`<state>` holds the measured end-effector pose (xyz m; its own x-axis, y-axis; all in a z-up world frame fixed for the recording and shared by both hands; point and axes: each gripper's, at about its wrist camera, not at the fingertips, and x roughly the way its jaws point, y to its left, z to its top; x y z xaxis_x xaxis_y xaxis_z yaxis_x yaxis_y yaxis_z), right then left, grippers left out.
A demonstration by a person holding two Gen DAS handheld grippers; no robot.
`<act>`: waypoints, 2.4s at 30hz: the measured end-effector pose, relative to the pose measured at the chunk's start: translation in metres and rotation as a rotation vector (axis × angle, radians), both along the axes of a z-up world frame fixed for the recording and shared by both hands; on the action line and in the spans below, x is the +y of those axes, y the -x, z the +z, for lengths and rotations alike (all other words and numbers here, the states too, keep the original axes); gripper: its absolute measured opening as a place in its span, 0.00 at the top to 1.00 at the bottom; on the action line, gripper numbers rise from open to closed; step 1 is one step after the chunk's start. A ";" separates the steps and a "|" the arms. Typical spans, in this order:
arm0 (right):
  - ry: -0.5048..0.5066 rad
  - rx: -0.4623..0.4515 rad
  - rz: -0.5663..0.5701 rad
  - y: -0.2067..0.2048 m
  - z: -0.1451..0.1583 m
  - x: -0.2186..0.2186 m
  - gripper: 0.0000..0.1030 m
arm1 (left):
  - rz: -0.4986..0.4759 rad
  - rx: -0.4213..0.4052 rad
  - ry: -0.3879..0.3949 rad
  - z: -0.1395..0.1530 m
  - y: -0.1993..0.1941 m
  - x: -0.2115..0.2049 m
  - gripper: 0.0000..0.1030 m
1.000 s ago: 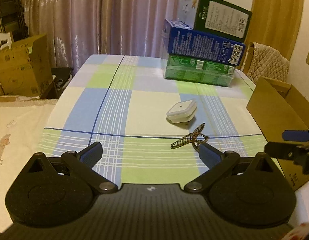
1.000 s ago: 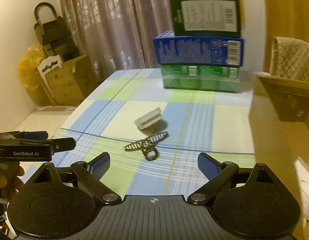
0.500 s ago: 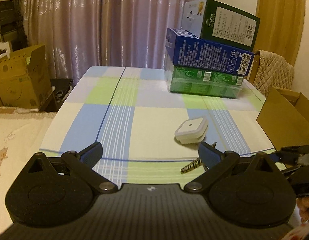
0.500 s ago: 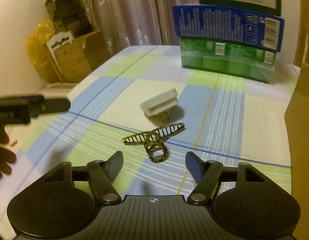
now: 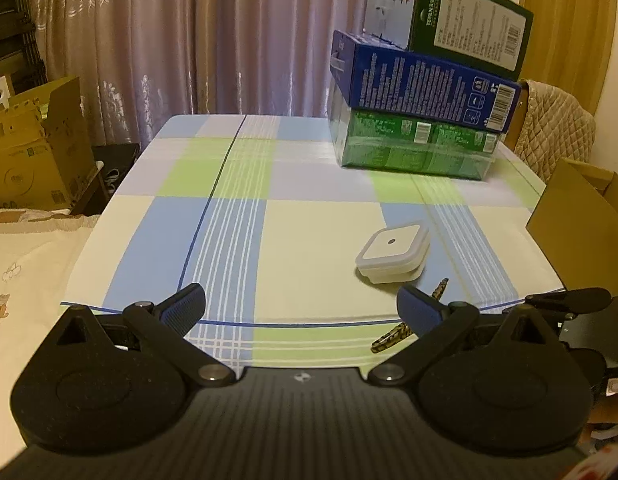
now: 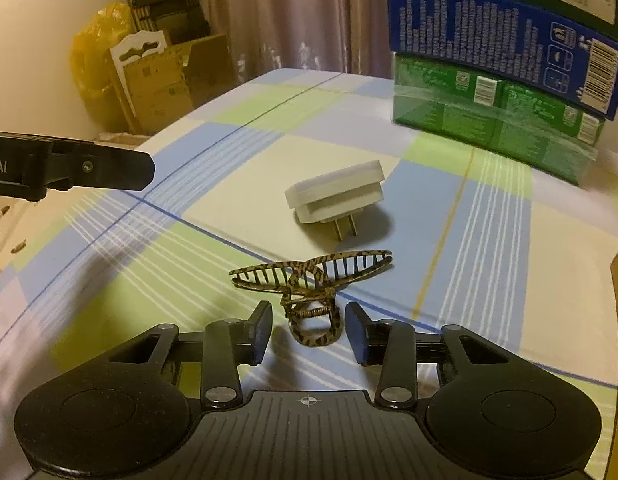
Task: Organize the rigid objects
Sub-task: 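Grasp the brown patterned wire hair clip with the right tool and lift it, then grasp the white square night light with the left tool while the right tool holds the clip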
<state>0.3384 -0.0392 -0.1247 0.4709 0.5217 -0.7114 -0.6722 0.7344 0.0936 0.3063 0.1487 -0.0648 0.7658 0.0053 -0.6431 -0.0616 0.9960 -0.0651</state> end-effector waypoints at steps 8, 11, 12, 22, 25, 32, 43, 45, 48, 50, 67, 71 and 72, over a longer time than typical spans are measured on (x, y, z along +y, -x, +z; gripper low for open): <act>0.008 -0.017 0.020 -0.007 -0.004 0.009 0.68 | -0.011 0.020 0.012 -0.003 -0.003 -0.001 0.03; 0.015 -0.025 0.031 -0.008 -0.005 0.012 0.69 | -0.015 0.019 0.013 -0.003 -0.003 -0.003 0.03; 0.016 -0.025 0.032 -0.009 -0.006 0.012 0.70 | -0.014 0.019 0.013 -0.003 -0.003 -0.003 0.03; 0.032 -0.033 0.070 -0.006 -0.006 0.018 0.72 | -0.008 0.027 0.018 -0.006 -0.005 -0.003 0.03; 0.031 -0.026 0.050 -0.007 -0.001 0.016 0.72 | -0.006 0.033 0.023 -0.007 -0.005 -0.002 0.03; 0.030 0.002 -0.012 -0.012 0.014 0.002 0.73 | -0.011 0.035 0.027 -0.008 -0.005 -0.003 0.03; -0.040 0.002 -0.128 -0.020 0.036 -0.029 0.73 | -0.049 0.027 0.029 -0.011 -0.011 -0.014 0.03; -0.053 -0.004 -0.142 -0.022 0.039 -0.033 0.73 | -0.059 0.026 0.034 -0.011 -0.013 -0.016 0.03; -0.066 -0.018 -0.153 -0.023 0.042 -0.036 0.73 | -0.074 0.018 0.036 -0.011 -0.016 -0.020 0.03; -0.069 -0.025 -0.161 -0.023 0.044 -0.038 0.73 | -0.079 0.015 0.031 -0.012 -0.019 -0.022 0.03; -0.098 -0.056 -0.296 -0.040 0.055 -0.064 0.73 | -0.187 -0.007 0.073 -0.039 -0.070 -0.034 0.03; -0.098 -0.063 -0.309 -0.041 0.058 -0.066 0.73 | -0.183 0.019 0.155 -0.051 -0.092 -0.029 0.04; -0.097 -0.065 -0.309 -0.041 0.058 -0.067 0.73 | -0.187 0.022 0.160 -0.053 -0.095 -0.028 0.05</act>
